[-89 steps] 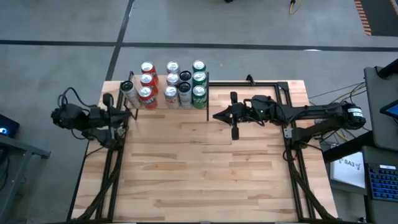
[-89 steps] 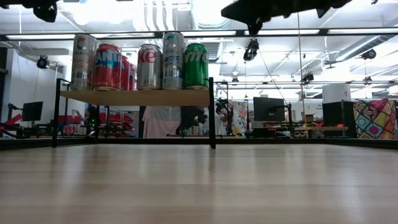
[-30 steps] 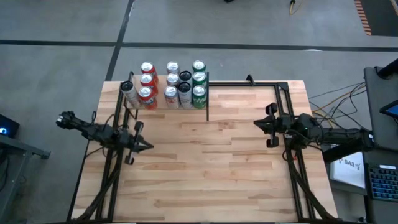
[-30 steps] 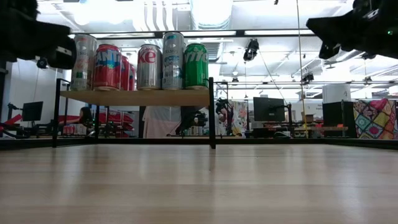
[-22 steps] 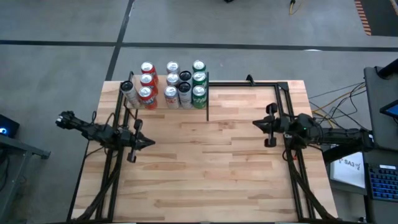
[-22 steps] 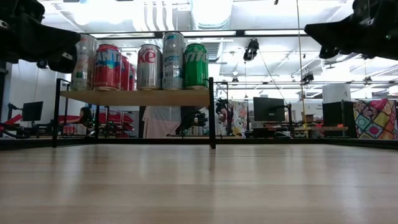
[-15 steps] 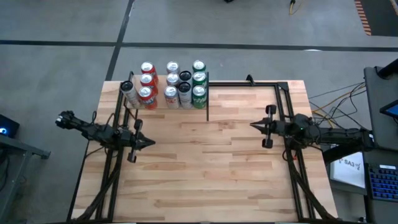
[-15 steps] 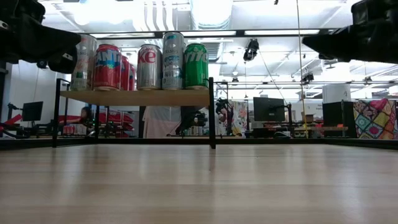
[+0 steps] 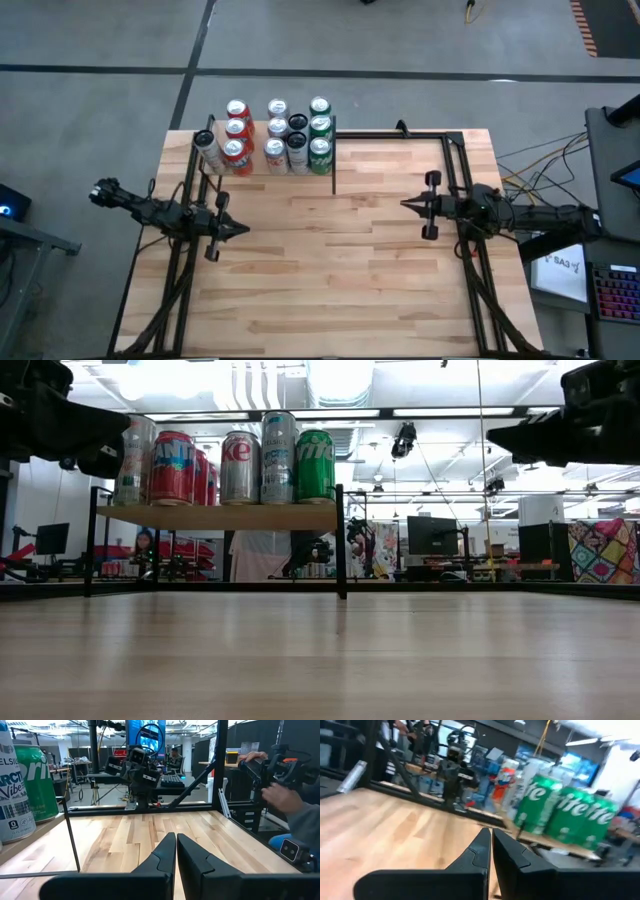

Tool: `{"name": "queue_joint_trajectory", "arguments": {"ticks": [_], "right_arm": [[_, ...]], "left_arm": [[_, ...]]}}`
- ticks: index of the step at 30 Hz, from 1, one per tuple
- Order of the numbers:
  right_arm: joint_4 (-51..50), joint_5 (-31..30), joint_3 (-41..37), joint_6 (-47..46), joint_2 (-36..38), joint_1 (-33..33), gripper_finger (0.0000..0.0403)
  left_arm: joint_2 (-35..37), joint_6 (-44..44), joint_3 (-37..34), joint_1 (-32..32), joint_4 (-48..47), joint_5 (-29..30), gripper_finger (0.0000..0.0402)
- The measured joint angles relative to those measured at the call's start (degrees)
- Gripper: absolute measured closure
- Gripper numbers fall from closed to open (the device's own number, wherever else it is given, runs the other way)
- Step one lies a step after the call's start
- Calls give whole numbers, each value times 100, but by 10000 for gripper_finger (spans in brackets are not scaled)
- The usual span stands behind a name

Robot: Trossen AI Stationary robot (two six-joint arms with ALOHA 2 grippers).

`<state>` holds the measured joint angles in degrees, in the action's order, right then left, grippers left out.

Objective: Place canned beverage on shelf
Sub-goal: Return to Home Position

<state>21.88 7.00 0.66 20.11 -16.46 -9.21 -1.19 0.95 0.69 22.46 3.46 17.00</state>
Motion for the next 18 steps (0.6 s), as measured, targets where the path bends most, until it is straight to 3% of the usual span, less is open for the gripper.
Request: {"name": "queue_joint_trajectory", "arguments": {"ticks": [4,7,9,11,18], "right_arm": [[-283,60,-5,-759,453,115,394],[-1278,-214,-5,-1306,1109,128,394],[-2126,-464,-5,-1311,1567,142,394],[-2043,-795,3,-1275,1640,157,394],[-2113,-684,-5,-674,1645,179,394]], "left_arm": [[-4,0,0,0,7,3,402],[4,0,0,0,17,3,402],[5,-1,0,0,19,4,402],[-2,-2,0,0,21,5,402],[-55,-2,15,0,15,8,402]]}}
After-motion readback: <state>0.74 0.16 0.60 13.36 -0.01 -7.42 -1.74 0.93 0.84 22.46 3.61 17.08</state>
